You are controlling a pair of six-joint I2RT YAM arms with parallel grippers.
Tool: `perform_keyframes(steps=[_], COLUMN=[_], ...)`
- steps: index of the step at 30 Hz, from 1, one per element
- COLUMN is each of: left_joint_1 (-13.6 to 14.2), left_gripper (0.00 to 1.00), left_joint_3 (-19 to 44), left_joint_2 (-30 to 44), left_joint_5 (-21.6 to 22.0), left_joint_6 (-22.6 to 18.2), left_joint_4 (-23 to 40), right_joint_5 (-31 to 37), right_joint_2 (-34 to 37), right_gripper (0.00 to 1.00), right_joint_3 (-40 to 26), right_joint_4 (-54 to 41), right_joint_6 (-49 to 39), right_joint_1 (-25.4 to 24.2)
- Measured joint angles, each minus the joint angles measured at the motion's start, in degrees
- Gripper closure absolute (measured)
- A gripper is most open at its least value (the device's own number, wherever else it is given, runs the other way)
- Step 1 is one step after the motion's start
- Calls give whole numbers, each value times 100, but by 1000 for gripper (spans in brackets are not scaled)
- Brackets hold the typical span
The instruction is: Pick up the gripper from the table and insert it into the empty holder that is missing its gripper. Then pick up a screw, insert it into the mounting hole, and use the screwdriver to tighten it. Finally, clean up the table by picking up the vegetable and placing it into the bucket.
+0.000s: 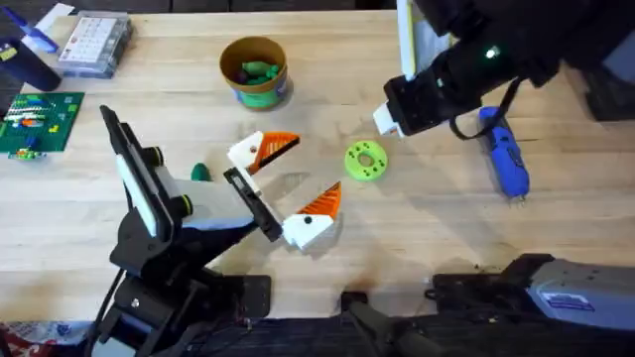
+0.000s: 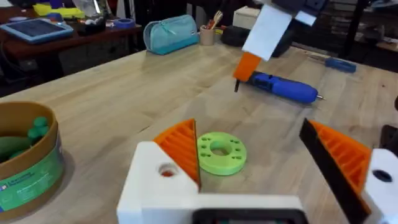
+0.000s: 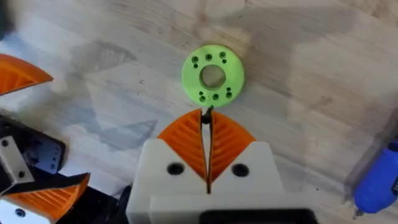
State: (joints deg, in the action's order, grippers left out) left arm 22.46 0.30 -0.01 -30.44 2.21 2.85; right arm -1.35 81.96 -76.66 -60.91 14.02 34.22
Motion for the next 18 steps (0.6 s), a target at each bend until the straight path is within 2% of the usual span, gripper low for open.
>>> perform_keyframes(steps=[6, 18], left_joint_1=[0, 0], left_gripper=[11, 11], left_joint_3=[0, 0], left_joint_2=[0, 0], left_joint_5=[0, 0], left_joint_6=[0, -1], left_joint_4=[-1, 0], right_joint_5=[-12, -393], right_joint_2=[0, 1], right_gripper=[998, 998], right_joint_3=[-370, -409], right_joint_4=[-192, -130], right_joint_6=[-37, -37], right_joint_1=[0, 0])
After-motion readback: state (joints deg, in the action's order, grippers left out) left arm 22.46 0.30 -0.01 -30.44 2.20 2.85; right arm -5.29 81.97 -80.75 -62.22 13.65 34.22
